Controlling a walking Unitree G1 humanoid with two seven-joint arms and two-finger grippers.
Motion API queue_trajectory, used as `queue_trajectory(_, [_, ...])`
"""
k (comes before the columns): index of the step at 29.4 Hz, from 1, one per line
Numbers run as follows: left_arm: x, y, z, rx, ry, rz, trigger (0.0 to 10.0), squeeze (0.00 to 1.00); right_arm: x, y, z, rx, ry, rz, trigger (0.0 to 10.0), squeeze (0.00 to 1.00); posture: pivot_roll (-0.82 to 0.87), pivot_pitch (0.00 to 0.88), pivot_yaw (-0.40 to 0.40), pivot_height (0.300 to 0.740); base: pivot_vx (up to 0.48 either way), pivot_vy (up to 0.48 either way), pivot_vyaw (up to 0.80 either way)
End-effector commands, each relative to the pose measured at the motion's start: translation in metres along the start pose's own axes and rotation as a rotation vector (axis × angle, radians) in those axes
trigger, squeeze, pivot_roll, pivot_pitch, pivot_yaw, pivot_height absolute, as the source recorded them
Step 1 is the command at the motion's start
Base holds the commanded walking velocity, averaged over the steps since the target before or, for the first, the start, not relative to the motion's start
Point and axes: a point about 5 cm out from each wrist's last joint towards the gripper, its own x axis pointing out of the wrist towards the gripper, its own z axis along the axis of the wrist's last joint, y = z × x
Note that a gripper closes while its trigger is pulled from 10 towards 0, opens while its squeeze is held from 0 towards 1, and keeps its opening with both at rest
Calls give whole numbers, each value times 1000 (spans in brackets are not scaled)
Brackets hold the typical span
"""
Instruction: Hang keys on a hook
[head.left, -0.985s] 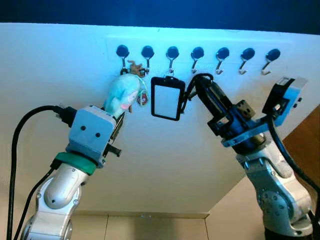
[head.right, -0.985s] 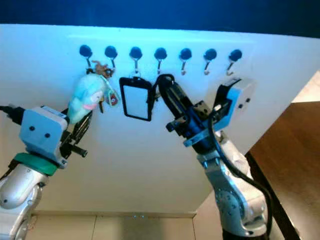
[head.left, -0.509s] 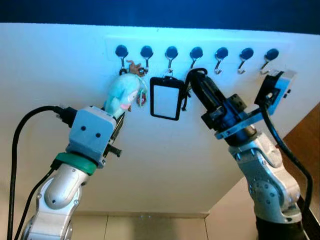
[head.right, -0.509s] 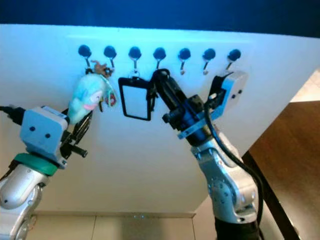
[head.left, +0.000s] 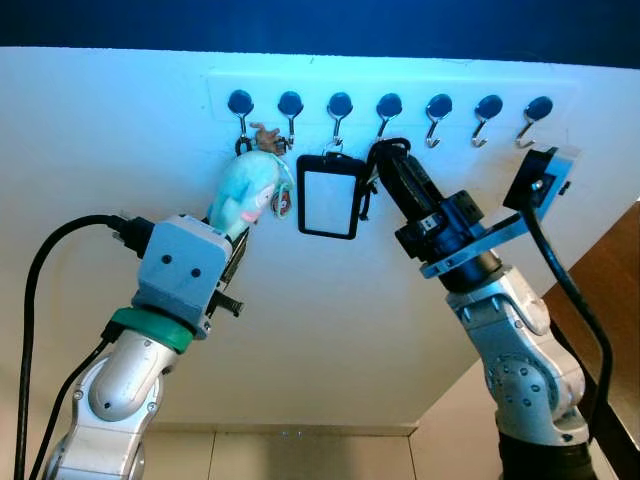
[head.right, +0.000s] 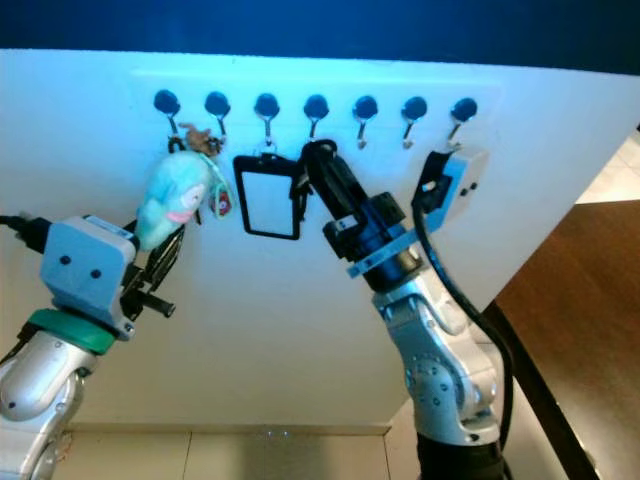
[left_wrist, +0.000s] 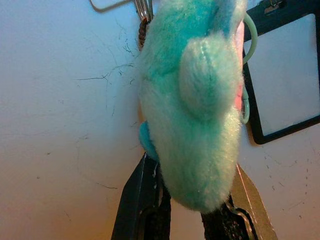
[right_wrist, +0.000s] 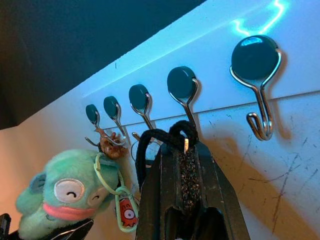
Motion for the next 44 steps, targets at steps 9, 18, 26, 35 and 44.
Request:
queue_trajectory(9, [-2, -3, 0, -7, -1, -7, 10000, 0, 16, 7, -6, 48, 16, 43, 10000, 0, 89, 115, 70, 740, 0, 0, 0])
queue_trajectory(18, [-2, -5, 0, -12, -1, -4, 10000, 0, 16, 2, -5, 82, 34, 10, 10000, 0, 87, 124, 64, 740, 0, 0, 0])
queue_trajectory(26, [-4, -6, 0, -17, 4, -9, 10000, 0, -7, -15, -14, 117, 58, -154, 10000, 0, 81, 134, 72, 740, 0, 0, 0])
queue_trajectory(35, [-2, -6, 0, -19, 3, -14, 10000, 0, -16, -14, -12, 45, 99, -114, 10000, 0, 79, 135, 76, 740, 0, 0, 0])
queue_trajectory(44, [-1, -7, 0, -21, 1, -16, 10000, 0, -4, 17, 7, 24, 86, 220, 10000, 0, 80, 134, 75, 740, 0, 0, 0])
